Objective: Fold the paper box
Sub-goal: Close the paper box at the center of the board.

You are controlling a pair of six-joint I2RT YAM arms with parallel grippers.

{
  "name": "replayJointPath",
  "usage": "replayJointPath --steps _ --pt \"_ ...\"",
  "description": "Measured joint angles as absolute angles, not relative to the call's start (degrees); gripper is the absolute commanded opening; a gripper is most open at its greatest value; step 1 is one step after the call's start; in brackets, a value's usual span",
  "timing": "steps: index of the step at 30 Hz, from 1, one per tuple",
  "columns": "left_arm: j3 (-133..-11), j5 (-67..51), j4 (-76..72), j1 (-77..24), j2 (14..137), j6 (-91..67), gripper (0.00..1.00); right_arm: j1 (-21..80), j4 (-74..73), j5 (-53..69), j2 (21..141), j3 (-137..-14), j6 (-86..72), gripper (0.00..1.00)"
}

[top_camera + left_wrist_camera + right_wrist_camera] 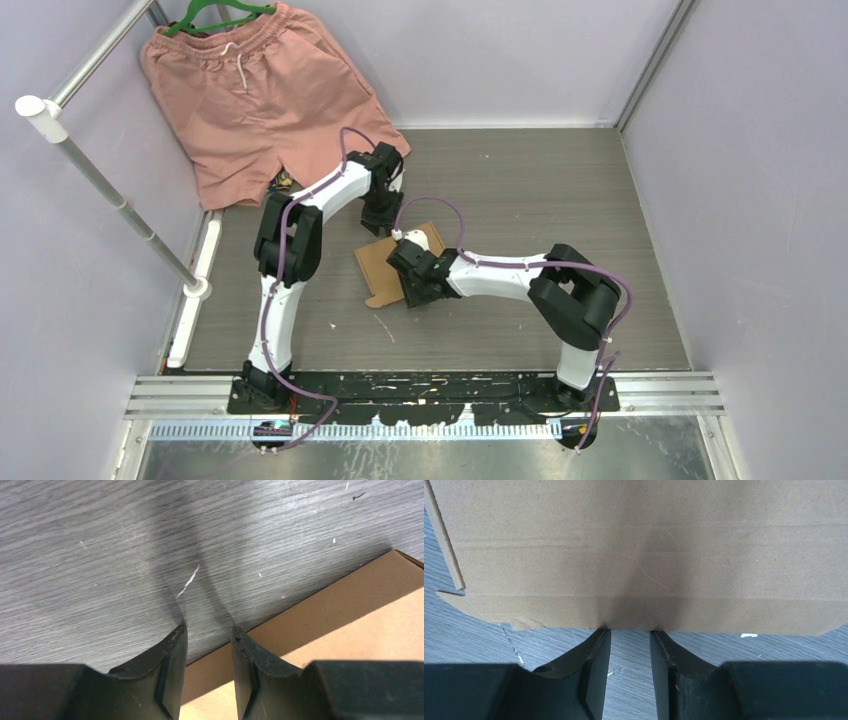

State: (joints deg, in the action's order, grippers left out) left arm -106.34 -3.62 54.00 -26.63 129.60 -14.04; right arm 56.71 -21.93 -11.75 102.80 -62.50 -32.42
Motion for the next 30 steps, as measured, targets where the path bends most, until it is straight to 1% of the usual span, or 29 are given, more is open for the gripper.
replayJointPath --steps 12,16,26,30 --pt "-107.07 -3.64 53.91 -27.16 130.15 -12.99 0.37 56.03 -16.86 -13.15 103.74 -61.95 -30.68 0.38" --pt "-107.57 -3.51 53.56 -27.57 130.45 -12.75 0.37 56.03 -14.2 -14.22 104.4 -61.84 -30.06 0.35" --pt "-108.95 -3.44 49.5 -28.47 131.46 -11.75 0.36 56.42 -6.11 -16.8 104.29 -58.83 -28.45 0.35" --pt "-109.36 -3.49 47.7 -28.95 131.85 -11.64 0.36 56.69 -2.42 -17.85 104.4 -57.45 -27.73 0.38"
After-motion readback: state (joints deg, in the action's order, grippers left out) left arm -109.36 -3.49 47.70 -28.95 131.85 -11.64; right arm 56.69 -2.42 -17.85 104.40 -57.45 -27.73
